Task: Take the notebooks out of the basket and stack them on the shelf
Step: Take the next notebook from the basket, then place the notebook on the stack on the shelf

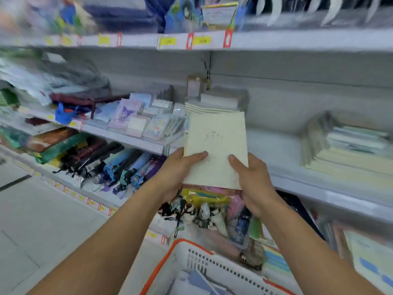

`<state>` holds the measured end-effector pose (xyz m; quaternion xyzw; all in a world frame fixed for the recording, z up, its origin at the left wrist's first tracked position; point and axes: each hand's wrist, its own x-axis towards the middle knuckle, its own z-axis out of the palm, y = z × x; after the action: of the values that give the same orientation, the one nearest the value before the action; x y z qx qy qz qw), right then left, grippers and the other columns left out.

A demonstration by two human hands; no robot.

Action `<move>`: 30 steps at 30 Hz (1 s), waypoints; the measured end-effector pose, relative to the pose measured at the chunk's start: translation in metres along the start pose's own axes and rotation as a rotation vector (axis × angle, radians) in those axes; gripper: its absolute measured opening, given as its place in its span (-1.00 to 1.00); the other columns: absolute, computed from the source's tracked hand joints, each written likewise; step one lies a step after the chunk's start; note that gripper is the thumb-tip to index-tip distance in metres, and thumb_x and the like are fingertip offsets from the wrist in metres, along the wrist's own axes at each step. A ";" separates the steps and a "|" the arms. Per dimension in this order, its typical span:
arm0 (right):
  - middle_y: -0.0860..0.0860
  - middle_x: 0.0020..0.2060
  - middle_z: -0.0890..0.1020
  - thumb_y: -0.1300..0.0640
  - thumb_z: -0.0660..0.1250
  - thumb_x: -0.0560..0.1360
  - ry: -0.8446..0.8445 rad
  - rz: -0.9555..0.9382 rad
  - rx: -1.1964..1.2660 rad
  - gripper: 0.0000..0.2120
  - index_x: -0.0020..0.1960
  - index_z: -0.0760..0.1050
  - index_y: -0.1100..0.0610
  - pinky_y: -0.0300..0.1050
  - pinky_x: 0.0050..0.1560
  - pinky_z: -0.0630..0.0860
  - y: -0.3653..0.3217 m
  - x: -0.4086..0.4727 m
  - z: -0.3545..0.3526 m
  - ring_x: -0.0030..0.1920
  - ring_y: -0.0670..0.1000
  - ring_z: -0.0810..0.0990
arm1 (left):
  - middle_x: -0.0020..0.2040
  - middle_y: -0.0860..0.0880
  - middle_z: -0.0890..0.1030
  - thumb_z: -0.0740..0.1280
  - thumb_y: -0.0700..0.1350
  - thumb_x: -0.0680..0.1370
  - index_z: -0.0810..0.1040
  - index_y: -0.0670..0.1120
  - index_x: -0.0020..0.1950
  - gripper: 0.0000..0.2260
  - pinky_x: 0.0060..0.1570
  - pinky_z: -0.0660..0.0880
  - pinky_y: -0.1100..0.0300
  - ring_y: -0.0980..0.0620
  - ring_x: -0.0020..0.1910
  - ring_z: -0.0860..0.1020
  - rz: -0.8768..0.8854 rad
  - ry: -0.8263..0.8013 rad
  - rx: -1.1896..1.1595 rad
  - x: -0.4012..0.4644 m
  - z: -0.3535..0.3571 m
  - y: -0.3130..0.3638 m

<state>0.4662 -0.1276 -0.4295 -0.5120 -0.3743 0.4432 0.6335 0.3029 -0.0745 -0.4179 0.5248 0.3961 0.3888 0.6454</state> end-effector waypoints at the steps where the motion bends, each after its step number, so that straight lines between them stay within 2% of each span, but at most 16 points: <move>1: 0.06 0.02 0.69 0.13 0.26 0.63 0.030 -0.028 0.015 -0.84 0.18 0.54 0.09 -0.09 -0.44 0.58 -0.015 0.009 0.000 -0.12 0.07 0.68 | 0.00 -0.09 0.67 0.35 -0.08 0.58 0.47 -0.06 0.22 -0.77 -0.42 0.56 0.16 0.00 -0.36 0.65 0.035 0.021 0.085 0.006 0.004 0.011; 2: 0.05 0.06 0.68 0.13 0.25 0.64 0.029 -0.034 0.017 -0.83 0.20 0.52 0.09 -0.10 -0.41 0.60 -0.028 0.020 -0.001 -0.08 0.06 0.67 | -0.06 -0.08 0.63 0.31 -0.10 0.61 0.43 -0.08 0.24 -0.78 -0.54 0.44 0.24 0.05 -0.48 0.56 0.070 0.031 0.130 0.015 0.008 0.019; 4: 0.07 0.13 0.66 0.22 0.24 0.64 -0.055 0.007 0.083 -0.79 0.26 0.50 0.13 -0.07 -0.28 0.66 -0.052 0.039 -0.002 0.03 0.08 0.66 | -0.18 -0.06 0.51 0.21 -0.16 0.66 0.41 -0.14 0.28 -0.80 -0.60 0.25 0.31 0.13 -0.54 0.37 0.117 0.052 0.095 0.037 0.013 0.035; 7: 0.18 0.21 0.61 0.44 0.19 0.58 -0.151 0.048 0.220 -0.69 0.31 0.43 0.30 -0.11 -0.18 0.67 -0.077 0.067 0.001 0.13 0.19 0.63 | -0.24 -0.05 0.46 0.14 -0.20 0.68 0.45 -0.19 0.23 -0.82 -0.61 0.23 0.34 0.13 -0.49 0.29 0.126 0.114 -0.041 0.071 0.018 0.062; 9: 0.23 0.23 0.58 0.48 0.17 0.58 -0.138 0.005 0.225 -0.70 0.30 0.41 0.39 -0.16 -0.20 0.66 -0.088 0.089 0.005 0.15 0.25 0.61 | -0.25 -0.07 0.46 0.14 -0.23 0.67 0.46 -0.24 0.24 -0.80 -0.60 0.28 0.35 0.12 -0.45 0.29 0.130 0.133 -0.138 0.094 0.022 0.079; 11: 0.24 0.21 0.58 0.49 0.16 0.58 -0.080 -0.048 0.213 -0.72 0.27 0.41 0.42 -0.20 -0.23 0.65 -0.100 0.115 0.009 0.03 0.21 0.66 | -0.21 -0.09 0.47 0.16 -0.28 0.66 0.41 -0.30 0.33 -0.74 -0.55 0.40 0.36 0.11 -0.41 0.36 0.149 0.149 -0.200 0.118 0.027 0.095; 14: 0.25 0.17 0.57 0.46 0.18 0.59 0.010 -0.042 0.136 -0.73 0.28 0.38 0.42 -0.22 -0.32 0.63 -0.120 0.162 0.014 -0.23 0.13 0.72 | -0.07 -0.19 0.49 0.16 -0.42 0.61 0.24 -0.33 0.47 -0.58 -0.45 0.54 0.31 0.04 -0.29 0.50 0.168 0.169 -0.259 0.154 0.033 0.118; 16: 0.26 0.03 0.61 0.42 0.23 0.58 0.060 -0.020 0.059 -0.79 0.21 0.40 0.43 -0.23 -0.43 0.58 -0.126 0.191 0.017 -0.39 0.09 0.70 | -0.11 -0.20 0.49 0.14 -0.47 0.59 0.17 -0.32 0.50 -0.52 -0.40 0.60 0.25 -0.01 -0.25 0.51 0.154 0.187 -0.251 0.178 0.036 0.124; 19: 0.21 -0.33 0.56 0.38 0.33 0.54 0.134 -0.044 -0.055 -0.95 -0.08 0.49 0.38 -0.25 -0.58 0.44 -0.116 0.231 0.020 -0.60 -0.01 0.51 | -0.17 -0.21 0.52 0.22 -0.46 0.56 0.36 -0.42 0.34 -0.67 -0.26 0.61 0.22 -0.04 -0.26 0.53 0.151 0.238 -0.084 0.216 0.030 0.127; 22: 0.15 -0.52 0.51 0.25 0.45 0.49 0.204 -0.094 -0.278 -0.77 -0.30 0.49 0.26 -0.13 -0.46 0.42 -0.104 0.260 0.013 -0.60 0.02 0.45 | -0.09 -0.21 0.59 0.35 -0.34 0.53 0.50 -0.37 0.16 -0.78 -0.18 0.64 0.16 -0.08 -0.18 0.60 0.153 0.277 0.186 0.252 0.019 0.126; 24: 0.10 -0.54 0.53 0.18 0.54 0.41 0.194 -0.133 -0.426 -0.67 -0.42 0.47 0.20 -0.11 -0.37 0.45 -0.103 0.265 0.007 -0.53 0.05 0.47 | -0.06 -0.22 0.62 0.48 -0.19 0.47 0.54 -0.25 -0.09 -0.83 0.01 0.62 0.01 -0.15 -0.08 0.62 0.186 0.328 0.438 0.265 0.012 0.124; 26: 0.05 -0.49 0.54 0.14 0.60 0.33 0.171 -0.168 -0.527 -0.63 -0.44 0.43 0.14 -0.14 -0.33 0.47 -0.101 0.265 0.002 -0.45 0.04 0.51 | -0.11 -0.18 0.61 0.53 -0.09 0.43 0.48 -0.16 -0.27 -0.74 0.01 0.59 0.04 -0.12 -0.07 0.60 0.231 0.398 0.590 0.269 0.009 0.121; 28: 0.05 -0.42 0.54 0.10 0.60 0.33 0.147 -0.189 -0.627 -0.62 -0.42 0.41 0.14 -0.12 -0.26 0.50 -0.097 0.268 -0.005 -0.37 0.05 0.54 | -0.14 -0.11 0.58 0.52 -0.07 0.44 0.45 -0.12 -0.31 -0.71 -0.08 0.51 0.15 -0.05 -0.11 0.55 0.293 0.433 0.634 0.271 0.006 0.118; 30: 0.06 -0.43 0.56 0.07 0.59 0.34 0.151 -0.227 -0.684 -0.63 -0.42 0.43 0.17 -0.08 -0.21 0.52 -0.090 0.275 -0.009 -0.36 0.05 0.54 | -0.17 -0.09 0.57 0.52 -0.07 0.44 0.47 -0.13 -0.30 -0.72 -0.11 0.48 0.19 -0.03 -0.15 0.54 0.318 0.433 0.644 0.278 0.002 0.118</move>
<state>0.5804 0.1214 -0.3372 -0.6807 -0.5074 0.1802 0.4968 0.4015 0.1970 -0.3297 0.6607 0.5380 0.4409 0.2822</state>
